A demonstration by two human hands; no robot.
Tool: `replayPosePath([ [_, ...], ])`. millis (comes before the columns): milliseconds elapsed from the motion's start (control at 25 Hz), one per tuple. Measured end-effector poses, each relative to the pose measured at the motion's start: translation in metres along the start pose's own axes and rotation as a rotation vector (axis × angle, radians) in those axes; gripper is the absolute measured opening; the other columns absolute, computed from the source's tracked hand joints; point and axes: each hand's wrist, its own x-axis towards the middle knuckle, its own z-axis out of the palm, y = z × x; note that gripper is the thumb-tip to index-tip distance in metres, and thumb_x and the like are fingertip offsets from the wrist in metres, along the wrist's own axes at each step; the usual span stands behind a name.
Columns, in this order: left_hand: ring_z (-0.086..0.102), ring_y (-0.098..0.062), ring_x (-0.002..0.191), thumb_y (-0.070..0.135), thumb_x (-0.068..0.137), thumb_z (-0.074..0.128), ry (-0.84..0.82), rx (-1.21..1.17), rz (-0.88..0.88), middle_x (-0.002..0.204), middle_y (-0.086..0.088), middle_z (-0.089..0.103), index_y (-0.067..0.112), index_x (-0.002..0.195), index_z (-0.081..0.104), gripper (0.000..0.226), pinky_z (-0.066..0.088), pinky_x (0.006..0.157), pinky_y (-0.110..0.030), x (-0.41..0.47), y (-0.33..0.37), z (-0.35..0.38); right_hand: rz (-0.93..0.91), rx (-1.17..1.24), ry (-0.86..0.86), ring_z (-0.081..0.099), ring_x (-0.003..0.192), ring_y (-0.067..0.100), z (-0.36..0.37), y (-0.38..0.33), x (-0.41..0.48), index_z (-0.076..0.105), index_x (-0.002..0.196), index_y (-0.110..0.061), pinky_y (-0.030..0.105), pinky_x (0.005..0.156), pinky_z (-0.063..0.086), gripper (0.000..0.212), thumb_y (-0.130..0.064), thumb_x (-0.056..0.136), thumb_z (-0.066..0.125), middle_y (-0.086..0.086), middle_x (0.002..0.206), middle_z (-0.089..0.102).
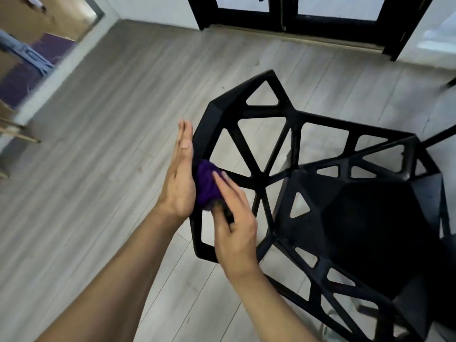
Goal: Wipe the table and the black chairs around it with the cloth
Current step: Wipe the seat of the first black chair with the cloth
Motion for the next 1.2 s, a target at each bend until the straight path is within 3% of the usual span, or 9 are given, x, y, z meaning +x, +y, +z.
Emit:
replayPosePath([
  [160, 0.000, 0.012, 0.150, 0.055, 0.103, 0.011, 0.009, -0.006, 0.034, 0.169, 0.016, 0.002, 0.024, 0.162, 0.010, 0.067, 0.004, 0.129, -0.029, -0.001, 0.000, 0.001, -0.152, -0.110, 0.217, 0.046, 0.138, 0.016, 0.010, -0.017, 0.076, 0.059, 0.139, -0.015, 0.036, 0.110, 0.044, 0.047, 0.006, 0.097, 0.052, 0.003, 0.145, 0.052],
  [320, -0.001, 0.010, 0.151, 0.050, 0.106, 0.010, 0.041, 0.182, 0.104, 0.170, 0.014, -0.001, 0.023, 0.163, 0.009, 0.063, 0.005, 0.127, -0.025, -0.001, 0.002, 0.000, -0.225, -0.253, 0.143, 0.041, 0.140, 0.016, 0.008, -0.001, 0.137, 0.055, 0.143, -0.016, 0.036, 0.115, 0.039, 0.049, 0.005, 0.099, 0.048, 0.003, 0.149, 0.047],
  [400, 0.000, 0.005, 0.153, 0.049, 0.106, 0.010, 0.069, 0.258, 0.175, 0.171, 0.010, 0.002, 0.019, 0.162, 0.013, 0.064, 0.005, 0.126, -0.021, -0.003, -0.001, 0.002, -0.189, -0.250, 0.130, 0.041, 0.141, 0.012, 0.003, 0.021, 0.127, 0.054, 0.144, -0.016, 0.029, 0.116, 0.036, 0.050, 0.006, 0.100, 0.046, 0.001, 0.148, 0.047],
  [480, 0.001, -0.001, 0.156, 0.048, 0.105, 0.010, 0.081, 0.335, 0.227, 0.171, 0.006, 0.006, 0.015, 0.162, 0.016, 0.066, 0.005, 0.127, -0.026, -0.006, -0.001, 0.006, -0.060, -0.229, 0.175, 0.042, 0.139, 0.005, -0.015, 0.053, 0.100, 0.053, 0.144, -0.017, 0.023, 0.115, 0.035, 0.050, 0.006, 0.100, 0.048, -0.003, 0.147, 0.048],
  [600, 0.000, -0.010, 0.157, 0.045, 0.106, 0.011, 0.071, 0.464, 0.294, 0.170, 0.001, 0.012, 0.011, 0.161, 0.019, 0.065, 0.003, 0.128, -0.031, -0.007, 0.001, 0.009, 0.297, -0.232, 0.234, 0.050, 0.128, -0.003, -0.046, 0.108, 0.058, 0.056, 0.141, -0.026, 0.029, 0.114, 0.040, 0.051, 0.002, 0.099, 0.052, -0.011, 0.135, 0.055],
  [720, 0.005, -0.013, 0.158, 0.044, 0.107, 0.012, 0.063, 0.567, 0.364, 0.170, -0.003, 0.017, 0.011, 0.161, 0.021, 0.064, 0.007, 0.128, -0.038, -0.005, 0.003, 0.010, 0.456, -0.227, 0.312, 0.056, 0.114, -0.003, -0.056, 0.128, 0.047, 0.062, 0.134, -0.030, 0.029, 0.110, 0.043, 0.048, 0.001, 0.098, 0.052, -0.014, 0.121, 0.058],
  [840, 0.008, -0.014, 0.158, 0.042, 0.107, 0.013, 0.053, 0.594, 0.388, 0.170, -0.005, 0.016, 0.011, 0.161, 0.022, 0.063, 0.010, 0.128, -0.041, -0.003, 0.003, 0.009, 0.484, -0.184, 0.379, 0.056, 0.110, 0.001, -0.054, 0.124, 0.068, 0.064, 0.131, -0.028, 0.017, 0.103, 0.041, 0.048, 0.002, 0.096, 0.052, -0.012, 0.118, 0.060],
  [1080, 0.009, -0.013, 0.157, 0.039, 0.107, 0.012, 0.054, 0.554, 0.385, 0.169, -0.004, 0.017, 0.012, 0.161, 0.022, 0.061, 0.011, 0.128, -0.044, -0.006, 0.003, 0.009, 0.291, -0.256, 0.485, 0.059, 0.117, 0.011, -0.083, 0.098, 0.189, 0.063, 0.135, -0.024, 0.014, 0.101, 0.039, 0.049, 0.001, 0.094, 0.051, -0.006, 0.123, 0.066],
  [1200, 0.011, -0.014, 0.157, 0.037, 0.107, 0.013, 0.061, 0.544, 0.384, 0.169, -0.005, 0.021, 0.011, 0.160, 0.024, 0.060, 0.012, 0.127, -0.045, -0.005, 0.003, 0.010, 0.308, -0.317, 0.386, 0.062, 0.115, 0.015, -0.095, 0.097, 0.198, 0.059, 0.135, -0.033, 0.029, 0.104, 0.048, 0.051, -0.004, 0.094, 0.049, -0.007, 0.125, 0.064],
])
